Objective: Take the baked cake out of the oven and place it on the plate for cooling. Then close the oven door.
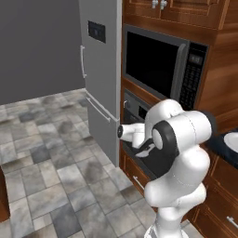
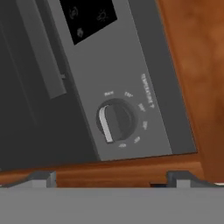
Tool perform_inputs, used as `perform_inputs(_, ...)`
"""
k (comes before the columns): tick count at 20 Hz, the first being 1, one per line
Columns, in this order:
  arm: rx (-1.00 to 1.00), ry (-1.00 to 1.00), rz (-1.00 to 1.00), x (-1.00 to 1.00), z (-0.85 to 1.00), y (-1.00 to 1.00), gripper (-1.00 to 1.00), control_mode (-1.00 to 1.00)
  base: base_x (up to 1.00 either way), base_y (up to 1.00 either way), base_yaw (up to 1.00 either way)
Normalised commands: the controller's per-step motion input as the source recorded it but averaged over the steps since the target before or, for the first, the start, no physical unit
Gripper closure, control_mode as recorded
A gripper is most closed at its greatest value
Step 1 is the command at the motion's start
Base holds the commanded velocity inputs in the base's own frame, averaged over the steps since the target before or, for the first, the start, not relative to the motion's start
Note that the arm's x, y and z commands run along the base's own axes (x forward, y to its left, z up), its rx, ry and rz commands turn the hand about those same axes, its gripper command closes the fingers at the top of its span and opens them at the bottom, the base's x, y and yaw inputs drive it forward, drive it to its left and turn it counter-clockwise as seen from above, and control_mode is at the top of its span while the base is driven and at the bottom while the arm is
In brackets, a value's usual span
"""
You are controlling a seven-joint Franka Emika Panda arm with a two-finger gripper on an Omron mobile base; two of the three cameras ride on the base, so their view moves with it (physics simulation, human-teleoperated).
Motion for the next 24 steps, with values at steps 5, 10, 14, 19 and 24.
perform_inputs(5,-0.01,0.05,0.0,0.34,-0.23,-0.14,-1.0,-1.0,0.0,0.0,0.0)
perform_inputs(10,0.0,0.06,0.0,0.42,-0.22,-0.13,-1.0,-1.0,0.0,0.0,0.0)
perform_inputs(14,0.0,0.05,0.0,0.4,-0.23,-0.06,-1.0,-1.0,0.0,0.0,0.0)
perform_inputs(19,0.0,0.06,0.0,0.42,-0.26,-0.05,-1.0,-1.0,0.0,0.0,0.0)
perform_inputs(24,0.0,0.06,0.0,0.43,-0.3,-0.11,-1.0,-1.0,0.0,0.0,0.0)
